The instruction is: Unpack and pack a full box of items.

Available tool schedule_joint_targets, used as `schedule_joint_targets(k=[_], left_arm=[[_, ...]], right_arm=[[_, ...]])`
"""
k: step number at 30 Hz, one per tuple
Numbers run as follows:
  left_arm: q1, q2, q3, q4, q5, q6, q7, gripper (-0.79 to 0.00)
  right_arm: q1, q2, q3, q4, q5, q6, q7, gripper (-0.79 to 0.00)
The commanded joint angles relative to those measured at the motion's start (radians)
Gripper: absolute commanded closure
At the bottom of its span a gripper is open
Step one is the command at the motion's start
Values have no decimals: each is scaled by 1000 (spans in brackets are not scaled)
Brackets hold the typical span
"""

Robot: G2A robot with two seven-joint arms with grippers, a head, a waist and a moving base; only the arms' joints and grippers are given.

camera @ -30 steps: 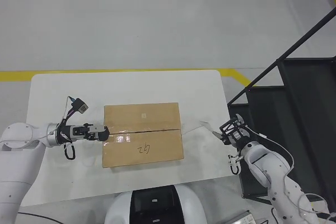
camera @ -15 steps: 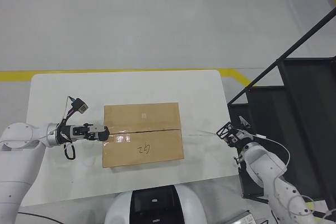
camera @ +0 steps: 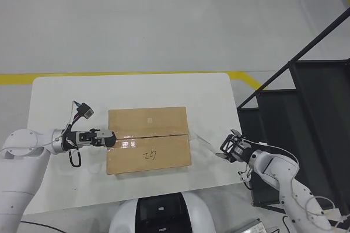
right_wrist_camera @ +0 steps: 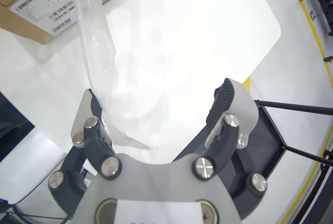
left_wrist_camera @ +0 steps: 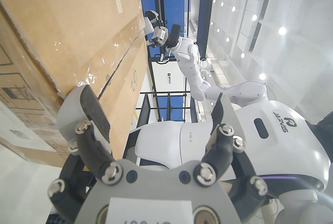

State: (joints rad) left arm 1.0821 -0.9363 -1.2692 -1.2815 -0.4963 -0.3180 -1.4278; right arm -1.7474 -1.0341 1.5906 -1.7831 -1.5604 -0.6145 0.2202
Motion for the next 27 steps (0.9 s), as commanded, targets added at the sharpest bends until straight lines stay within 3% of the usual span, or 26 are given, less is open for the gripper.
schedule_joint_targets(k=[1, 11, 18, 27], left_arm=[[1, 1, -3, -2, 2, 0, 2, -785], [8, 5, -6, -2, 6, 2, 11, -785], [4, 3, 6, -2, 4, 3, 16, -785], [-3, 3, 17, -2, 12, 6, 19, -785]], right_arm=[[-3, 4, 32, 6, 30, -36, -2, -785], [-34, 20, 184, 28, 247, -185, -56, -785], [-56, 31, 238, 42, 413, -360, -102, -785], [-40, 45, 259, 60, 547, -398, -135, -785]])
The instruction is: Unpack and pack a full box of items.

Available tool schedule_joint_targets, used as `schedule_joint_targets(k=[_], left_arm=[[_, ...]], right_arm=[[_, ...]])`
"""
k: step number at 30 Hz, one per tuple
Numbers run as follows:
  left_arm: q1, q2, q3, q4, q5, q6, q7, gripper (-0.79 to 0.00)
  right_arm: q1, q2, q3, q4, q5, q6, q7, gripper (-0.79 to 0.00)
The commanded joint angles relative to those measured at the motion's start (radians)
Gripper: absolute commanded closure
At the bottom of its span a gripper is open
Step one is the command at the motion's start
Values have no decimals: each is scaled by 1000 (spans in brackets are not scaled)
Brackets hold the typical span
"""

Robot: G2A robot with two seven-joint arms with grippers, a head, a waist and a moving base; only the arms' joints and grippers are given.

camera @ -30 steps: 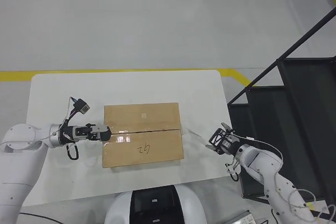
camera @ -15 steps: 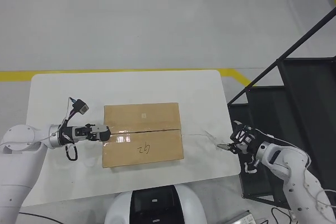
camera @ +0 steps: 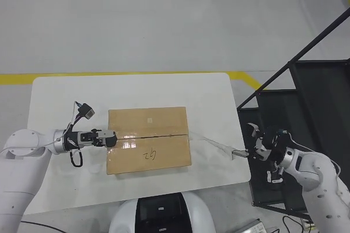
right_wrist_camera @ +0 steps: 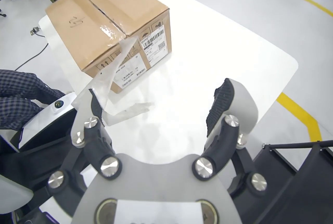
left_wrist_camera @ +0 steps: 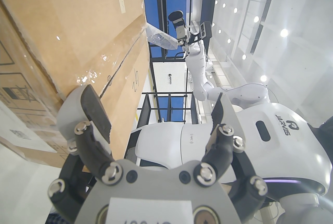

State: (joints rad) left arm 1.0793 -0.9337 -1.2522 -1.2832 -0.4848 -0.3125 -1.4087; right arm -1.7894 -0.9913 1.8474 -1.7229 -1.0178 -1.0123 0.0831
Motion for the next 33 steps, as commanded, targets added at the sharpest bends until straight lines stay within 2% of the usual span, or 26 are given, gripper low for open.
schedule_joint_targets(k=[1, 3, 6, 12, 15, 20, 23, 25, 27, 29, 31, 33], left_arm=[[-1, 0, 1, 0, 2, 1, 1, -785], [-1, 1, 1, -1, 2, 1, 2, -785], [0, 2, 1, -2, 4, 2, 3, -785], [6, 3, 0, -8, 1, 2, 4, -785], [7, 3, 3, -11, 0, 2, 3, -785], [5, 4, 5, -12, -1, 1, -1, -785], [6, 4, 4, -12, -3, -1, 0, -785], [7, 5, 2, -13, -6, -1, -2, -785], [8, 6, -1, -13, -7, -1, -5, -785], [9, 7, -3, -14, -7, -1, -6, -785], [8, 8, -3, -15, -8, 0, -6, -785], [7, 7, 1, -18, -8, 2, -5, -785]], right_arm=[[5, 4, 9, 2, 2, 0, 10, -785], [12, 9, 29, -5, -41, 21, 49, -785], [8, 14, 43, -68, -167, 108, 138, -785], [-10, 16, -11, -182, -419, 224, 270, -785], [-6, 16, -59, -216, -547, 298, 301, -785], [11, 8, -178, -242, -705, 431, 274, -785], [25, 0, -230, -224, -692, 495, 238, -785], [29, -6, -236, -207, -582, 503, 192, -785], [25, -9, -227, -187, -414, 432, 157, -785], [22, -8, -217, -164, -264, 332, 178, -785], [31, -5, -216, -150, -191, 279, 225, -785], [43, -6, -237, -141, -164, 275, 260, -785]])
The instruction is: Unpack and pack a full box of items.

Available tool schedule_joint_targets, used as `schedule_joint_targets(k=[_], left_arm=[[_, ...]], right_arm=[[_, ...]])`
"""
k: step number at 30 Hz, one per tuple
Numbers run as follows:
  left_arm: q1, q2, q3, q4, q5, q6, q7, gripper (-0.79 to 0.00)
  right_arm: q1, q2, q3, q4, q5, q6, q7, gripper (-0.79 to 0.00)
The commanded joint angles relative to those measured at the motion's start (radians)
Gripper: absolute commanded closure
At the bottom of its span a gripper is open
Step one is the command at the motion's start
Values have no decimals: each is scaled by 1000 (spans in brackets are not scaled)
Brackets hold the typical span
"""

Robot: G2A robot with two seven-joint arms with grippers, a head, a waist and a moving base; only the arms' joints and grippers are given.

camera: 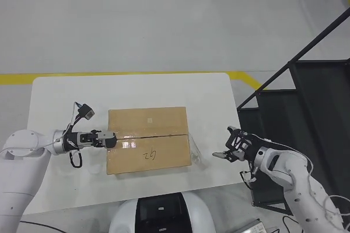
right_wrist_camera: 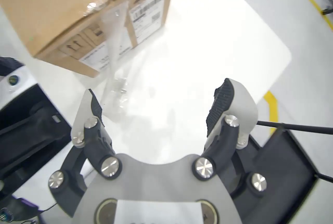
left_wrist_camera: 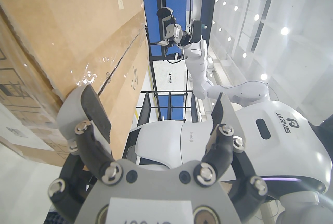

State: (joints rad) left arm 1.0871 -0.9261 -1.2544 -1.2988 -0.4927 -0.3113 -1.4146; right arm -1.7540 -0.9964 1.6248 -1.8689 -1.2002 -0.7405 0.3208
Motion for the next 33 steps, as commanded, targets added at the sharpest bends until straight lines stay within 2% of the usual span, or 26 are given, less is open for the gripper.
schedule_joint_targets(k=[1, 7, 14, 18, 26, 33], left_arm=[[-2, -1, 6, -5, 1, 2, 0, -785], [-7, -3, 19, -11, 8, 7, 6, -785], [-18, -3, 28, -15, 20, 19, 12, -785], [-21, -3, 29, -17, 26, 20, 16, -785], [-21, -3, 37, -14, 28, 22, 24, -785], [-23, -1, 32, -13, 27, 22, 24, -785]], right_arm=[[14, -1, -34, 9, 19, 1, 39, -785], [72, -19, -182, 32, 41, 84, 43, -785], [156, -45, -327, 71, -64, 290, 11, -785], [180, -52, -344, 94, -115, 372, -5, -785], [201, -63, -371, 101, -130, 446, -25, -785], [194, -78, -390, 82, -128, 614, -44, -785]])
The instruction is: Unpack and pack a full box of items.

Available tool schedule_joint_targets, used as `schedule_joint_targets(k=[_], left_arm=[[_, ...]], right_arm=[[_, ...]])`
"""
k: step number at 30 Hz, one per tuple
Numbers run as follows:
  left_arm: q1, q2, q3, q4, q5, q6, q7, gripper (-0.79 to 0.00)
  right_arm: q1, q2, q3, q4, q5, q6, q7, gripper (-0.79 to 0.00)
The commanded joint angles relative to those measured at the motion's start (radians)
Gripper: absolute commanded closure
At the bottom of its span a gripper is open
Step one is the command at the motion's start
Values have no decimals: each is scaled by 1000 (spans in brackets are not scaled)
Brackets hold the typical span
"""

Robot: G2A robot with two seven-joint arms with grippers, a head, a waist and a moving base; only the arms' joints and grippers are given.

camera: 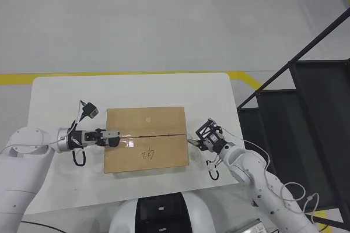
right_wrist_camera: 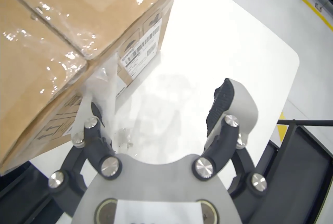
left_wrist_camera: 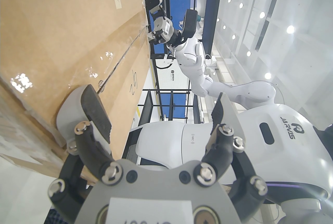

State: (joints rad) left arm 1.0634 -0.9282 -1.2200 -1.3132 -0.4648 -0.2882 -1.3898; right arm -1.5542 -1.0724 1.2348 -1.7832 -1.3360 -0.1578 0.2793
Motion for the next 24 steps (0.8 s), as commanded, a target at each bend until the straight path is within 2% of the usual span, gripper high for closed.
schedule_joint_targets(k=[1, 12, 18, 24], left_arm=[[2, 1, -3, 3, -1, 0, -1, -785], [4, 2, 0, -3, -3, -1, -2, -785], [5, 3, 2, -2, -4, 0, -5, -785], [6, 4, 2, -4, -5, -3, -5, -785]], right_arm=[[-10, -4, 1, -5, 9, 56, -3, -785], [-43, -22, -24, -31, -107, 270, -30, -785], [-47, -26, -16, -16, -128, 291, 19, -785], [-37, -35, -2, 28, -101, 333, 13, -785]])
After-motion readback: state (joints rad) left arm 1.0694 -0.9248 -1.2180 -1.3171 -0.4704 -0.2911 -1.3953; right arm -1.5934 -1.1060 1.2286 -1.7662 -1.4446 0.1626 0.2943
